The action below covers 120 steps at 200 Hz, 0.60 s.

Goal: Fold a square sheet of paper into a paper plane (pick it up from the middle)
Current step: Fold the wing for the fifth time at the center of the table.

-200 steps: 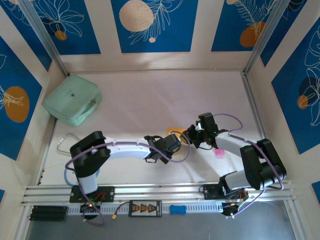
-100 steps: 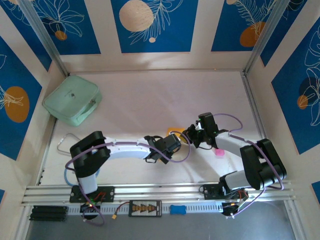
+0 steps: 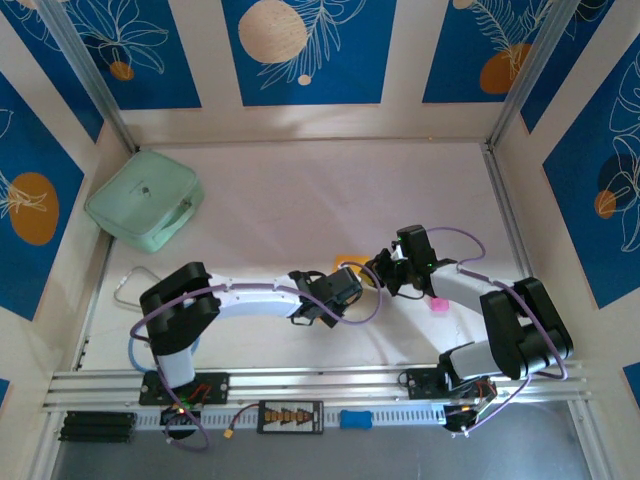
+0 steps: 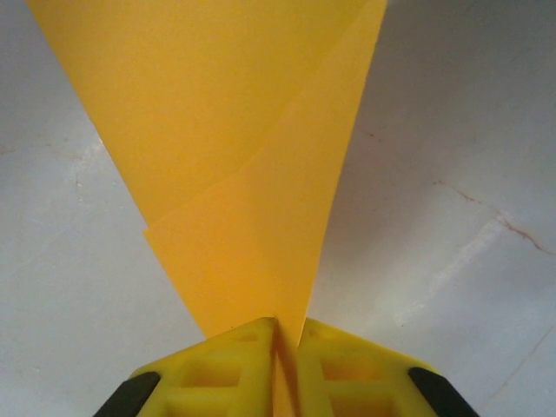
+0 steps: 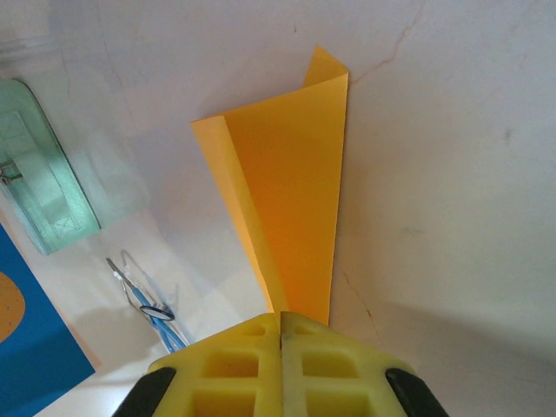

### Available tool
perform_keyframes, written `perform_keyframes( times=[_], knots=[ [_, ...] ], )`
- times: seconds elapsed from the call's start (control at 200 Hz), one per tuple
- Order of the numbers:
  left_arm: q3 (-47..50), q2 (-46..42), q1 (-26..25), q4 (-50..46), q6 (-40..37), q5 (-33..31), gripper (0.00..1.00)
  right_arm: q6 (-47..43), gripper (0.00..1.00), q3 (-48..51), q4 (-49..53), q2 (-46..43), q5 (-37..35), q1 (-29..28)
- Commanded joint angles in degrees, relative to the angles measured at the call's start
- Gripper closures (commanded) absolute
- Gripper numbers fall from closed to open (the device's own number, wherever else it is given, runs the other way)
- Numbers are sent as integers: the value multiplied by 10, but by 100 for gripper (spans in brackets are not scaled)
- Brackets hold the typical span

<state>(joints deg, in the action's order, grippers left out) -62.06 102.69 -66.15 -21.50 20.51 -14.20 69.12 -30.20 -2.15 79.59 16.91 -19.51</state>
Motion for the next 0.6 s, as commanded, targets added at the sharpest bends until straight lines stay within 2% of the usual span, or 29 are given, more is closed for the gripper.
perform_keyframes(
  times=[0.0, 0.13, 0.23, 0.38, 0.48, 0.595],
  knots=[
    [-11, -9, -6, -12, -3, -9, 86, 1, 99, 8, 4, -2, 1, -2],
    [-9, -8, -6, -12, -1, -11, 89, 1, 98, 9, 5, -6, -1, -2],
    [-8, -6, -5, -10, 1, -11, 93, -3, 93, 9, 12, -11, -6, -2],
    [-6, -1, -2, -4, 3, 1, 96, -30, 81, -1, 52, -28, -23, 1],
    [-3, 0, 6, 4, 4, 23, 98, -60, 69, -6, 87, -47, -31, 9],
    [4, -3, 17, 16, 5, 54, 99, -80, 60, -1, 117, -78, -43, 22]
  ],
)
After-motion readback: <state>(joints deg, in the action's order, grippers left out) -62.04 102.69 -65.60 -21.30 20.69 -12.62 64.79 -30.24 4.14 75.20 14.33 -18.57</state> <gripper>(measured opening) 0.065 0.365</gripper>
